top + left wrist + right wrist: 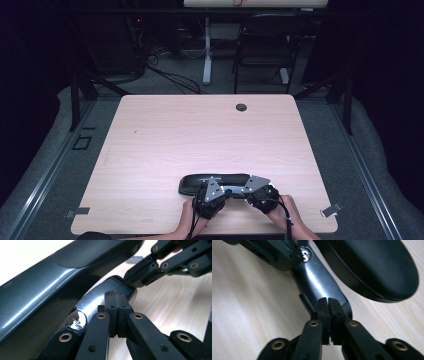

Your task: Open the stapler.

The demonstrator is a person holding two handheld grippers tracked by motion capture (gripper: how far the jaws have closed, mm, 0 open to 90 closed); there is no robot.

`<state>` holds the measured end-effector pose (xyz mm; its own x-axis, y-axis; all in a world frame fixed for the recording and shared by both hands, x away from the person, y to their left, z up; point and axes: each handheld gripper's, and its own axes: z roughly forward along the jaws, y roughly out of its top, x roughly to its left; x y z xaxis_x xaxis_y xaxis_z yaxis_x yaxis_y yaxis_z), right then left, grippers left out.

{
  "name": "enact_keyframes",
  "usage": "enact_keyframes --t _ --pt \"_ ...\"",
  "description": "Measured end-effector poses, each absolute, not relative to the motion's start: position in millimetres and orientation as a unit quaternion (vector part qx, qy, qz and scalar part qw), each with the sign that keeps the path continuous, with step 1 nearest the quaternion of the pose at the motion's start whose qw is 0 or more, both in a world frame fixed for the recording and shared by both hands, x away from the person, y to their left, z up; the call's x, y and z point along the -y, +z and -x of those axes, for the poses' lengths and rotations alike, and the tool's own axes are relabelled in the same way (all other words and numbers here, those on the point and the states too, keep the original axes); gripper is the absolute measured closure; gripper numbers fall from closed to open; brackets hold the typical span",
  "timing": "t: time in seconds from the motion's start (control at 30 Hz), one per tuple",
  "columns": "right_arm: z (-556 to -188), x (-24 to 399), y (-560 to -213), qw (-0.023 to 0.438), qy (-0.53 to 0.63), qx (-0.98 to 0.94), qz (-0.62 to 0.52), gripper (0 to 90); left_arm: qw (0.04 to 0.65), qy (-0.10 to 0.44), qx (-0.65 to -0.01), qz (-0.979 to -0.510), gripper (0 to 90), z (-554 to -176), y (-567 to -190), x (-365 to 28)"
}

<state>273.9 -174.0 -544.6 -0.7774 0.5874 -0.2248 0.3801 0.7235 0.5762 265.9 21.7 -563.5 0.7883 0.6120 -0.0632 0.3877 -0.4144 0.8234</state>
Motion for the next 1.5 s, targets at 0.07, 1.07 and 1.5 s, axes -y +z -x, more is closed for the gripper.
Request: enact_keyframes --t 0.07,1.07,1.5 --pt "-275.6 174.4 -546.2 0.204 0.261 -0.903 -0.274 90.0 0.453 0.126 -0.304 -0.829 90.0 -266.9 -564.2 -21.2" --pt "-277.4 174.5 -558.6 0.206 0.286 -0.893 -0.280 90.0 0.481 0.130 -0.315 -0.808 90.0 -270.9 -565.0 -17.0" --pt "-272.6 168.4 -560.2 0.235 0.272 -0.896 -0.259 90.0 0.482 0.140 -0.328 -0.800 89.9 -270.5 -567.8 -12.5"
